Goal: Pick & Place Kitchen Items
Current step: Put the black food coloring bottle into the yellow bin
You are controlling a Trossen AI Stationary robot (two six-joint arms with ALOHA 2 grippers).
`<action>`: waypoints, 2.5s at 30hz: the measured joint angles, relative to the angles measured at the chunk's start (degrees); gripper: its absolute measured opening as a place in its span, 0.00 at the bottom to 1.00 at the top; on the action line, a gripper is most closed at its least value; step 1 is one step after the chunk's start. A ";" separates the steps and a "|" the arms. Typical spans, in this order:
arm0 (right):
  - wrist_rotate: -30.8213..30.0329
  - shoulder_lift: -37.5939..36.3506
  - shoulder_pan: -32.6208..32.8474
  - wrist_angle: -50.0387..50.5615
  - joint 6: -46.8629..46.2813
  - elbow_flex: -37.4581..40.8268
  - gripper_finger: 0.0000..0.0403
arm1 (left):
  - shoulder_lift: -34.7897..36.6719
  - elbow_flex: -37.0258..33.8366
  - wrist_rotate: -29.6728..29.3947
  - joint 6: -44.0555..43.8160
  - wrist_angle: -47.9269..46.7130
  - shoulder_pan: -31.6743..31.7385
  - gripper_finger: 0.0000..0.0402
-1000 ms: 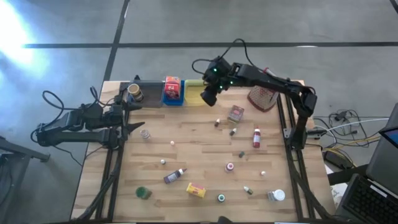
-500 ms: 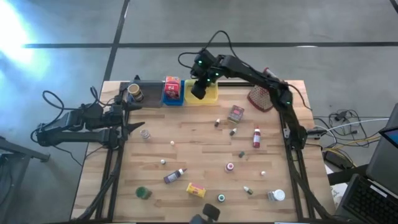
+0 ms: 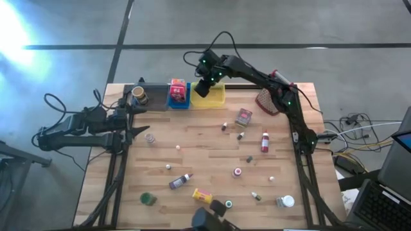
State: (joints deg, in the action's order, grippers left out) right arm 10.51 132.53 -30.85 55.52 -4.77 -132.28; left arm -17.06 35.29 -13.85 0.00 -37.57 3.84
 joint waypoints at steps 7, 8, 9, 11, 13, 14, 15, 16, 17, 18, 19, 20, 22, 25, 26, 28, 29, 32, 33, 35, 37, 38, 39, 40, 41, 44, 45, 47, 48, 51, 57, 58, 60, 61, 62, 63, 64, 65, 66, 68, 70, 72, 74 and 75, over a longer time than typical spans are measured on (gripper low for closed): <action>-0.27 0.00 0.04 6.69 2.23 0.82 0.18 | 0.00 0.00 0.01 0.00 -0.12 0.00 0.85; -0.75 0.00 0.04 7.55 2.29 0.92 0.18 | 0.00 0.00 0.00 0.01 -0.12 0.00 0.85; -2.06 0.00 0.04 7.98 2.36 1.10 0.19 | 0.00 0.00 0.00 0.01 -0.12 0.00 0.85; -4.68 0.02 0.04 8.70 2.44 1.39 0.19 | 0.00 0.00 0.00 0.01 -0.14 0.00 0.85; -6.03 0.01 -0.04 9.01 2.52 2.00 0.18 | 0.00 0.00 0.00 0.01 -0.16 -0.01 0.85; -6.06 0.00 -0.14 8.99 2.70 2.35 0.18 | 0.00 0.00 0.00 0.01 -0.16 0.00 0.85; -6.16 0.00 -0.20 8.98 2.97 2.79 0.17 | 0.00 0.00 0.00 0.01 -0.16 -0.02 0.85; -6.21 0.00 -0.28 8.99 3.13 3.35 0.16 | 0.00 0.00 0.00 0.01 -0.19 -0.02 0.85; -6.17 0.02 -0.35 9.01 3.25 3.93 0.16 | 0.00 0.00 0.00 0.01 -0.19 0.00 0.85; -6.21 0.01 -0.48 9.02 3.27 4.46 0.16 | 0.00 0.00 0.00 0.01 -0.19 0.00 0.85; -6.19 0.01 -0.52 9.00 3.28 5.06 0.16 | 0.00 0.00 0.00 0.01 -0.19 -0.02 0.85; -6.19 0.00 -0.56 9.00 3.29 5.57 0.17 | 0.00 0.00 0.00 0.01 -0.19 -0.01 0.85; -6.20 0.00 -0.66 9.02 3.51 6.51 0.18 | 0.00 0.00 0.00 0.01 -0.19 0.00 0.85; -6.88 0.00 -0.81 8.69 3.52 7.33 0.20 | 0.00 0.00 0.00 0.01 -0.19 -0.01 0.85; -7.55 0.00 -0.83 8.51 3.52 7.59 0.20 | 0.00 0.00 0.02 0.01 -0.19 0.00 0.85; -8.37 -0.02 -0.93 8.57 3.52 8.02 0.19 | 0.00 0.00 0.00 0.01 -0.19 0.00 0.85; -8.88 -0.02 -0.94 8.53 3.52 8.21 0.18 | 0.00 0.00 0.00 0.01 -0.19 0.00 0.85; -9.22 -0.02 -0.94 8.35 3.55 8.63 0.16 | 0.00 0.00 0.01 0.01 -0.19 -0.01 0.85; -9.21 -0.02 -0.93 8.33 3.70 8.67 0.15 | 0.00 0.00 0.00 0.01 -0.19 0.00 0.85; -9.21 -0.02 -0.80 8.22 4.10 8.67 0.16 | 0.00 0.00 0.00 0.01 -0.19 0.00 0.85; -9.23 -0.09 -0.46 8.20 4.61 8.41 0.18 | 0.00 0.00 0.00 0.01 -0.19 -0.02 0.85; -9.23 -0.24 -0.17 8.14 4.84 8.24 0.18 | 0.00 0.00 0.00 0.01 -0.19 0.00 0.85; -9.23 -0.47 0.18 8.14 5.14 8.14 0.19 | 0.00 0.00 0.00 0.01 -0.19 -0.01 0.85; -9.21 -0.80 0.56 8.13 5.34 8.11 0.19 | 0.00 0.00 0.00 0.01 -0.19 0.00 0.85; -9.21 -1.19 0.99 8.12 5.74 8.08 0.19 | 0.00 0.00 0.00 0.01 -0.19 -0.01 0.85; -9.18 -2.55 2.46 8.10 6.42 8.14 0.17 | 0.00 0.00 0.00 0.00 -0.18 0.00 0.85; -9.17 -3.01 3.08 8.13 6.53 8.16 0.16 | 0.00 0.00 0.00 0.01 -0.19 0.00 0.85; -9.19 -3.81 4.67 8.15 6.66 8.16 0.16 | 0.00 0.00 0.00 -0.01 -0.19 -0.02 0.85; -9.20 -4.03 5.63 8.15 6.72 8.16 0.16 | 0.00 0.00 0.00 0.01 -0.16 0.00 0.85; -9.01 -4.20 8.68 8.06 6.89 8.22 0.18 | 0.00 0.00 0.00 0.01 -0.19 -0.01 0.85; -8.35 -4.10 13.60 4.22 8.24 11.11 0.18 | 0.00 0.00 0.00 0.01 -0.19 0.00 0.85; -7.66 -4.04 14.14 3.18 8.24 11.68 0.17 | 0.00 0.00 0.00 0.01 -0.19 -0.02 0.85; -5.45 -4.04 15.05 0.75 8.24 12.81 0.16 | 0.00 0.00 0.00 0.01 -0.17 -0.02 0.85; -4.36 -4.04 15.40 -0.12 8.21 13.31 0.16 | 0.00 0.00 0.01 0.01 -0.18 -0.01 0.85; -3.64 -4.04 15.74 -0.60 8.19 13.76 0.16 | 0.00 0.00 0.00 0.01 -0.18 0.00 0.85; -3.34 -4.04 16.04 -0.78 8.13 14.19 0.16 | 0.00 0.00 0.00 0.00 -0.19 0.00 0.85; -3.31 -4.04 16.31 -0.84 8.10 14.60 0.17 | 0.00 0.00 0.00 0.01 -0.19 -0.01 0.85; -3.33 -4.04 16.50 -0.90 7.96 15.05 0.18 | 0.00 0.00 0.01 0.01 -0.17 0.00 0.85; -3.33 -4.04 16.72 -0.94 7.60 15.51 0.18 | 0.00 0.00 0.00 0.01 -0.19 -0.01 0.85; -3.35 -4.04 17.06 -1.11 6.93 16.46 0.19 | 0.00 0.00 0.02 0.01 -0.19 -0.02 0.85; -3.16 -4.02 17.46 -1.28 6.51 17.63 0.20 | 0.00 0.00 0.01 0.01 -0.19 -0.01 0.85; -2.96 -4.02 17.88 -2.11 6.44 19.01 0.19 | 0.00 0.00 0.00 0.01 -0.19 0.00 0.85; -2.80 -4.02 18.20 -3.06 6.46 20.41 0.17 | 0.00 0.00 0.00 0.01 -0.17 -0.02 0.85; -2.75 -4.02 18.28 -3.86 6.44 21.23 0.17 | 0.00 0.00 0.00 0.01 -0.17 -0.01 0.85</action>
State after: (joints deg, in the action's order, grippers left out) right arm 7.76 128.51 -12.57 51.66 1.67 -111.05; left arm -17.06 35.29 -13.84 0.01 -37.75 3.83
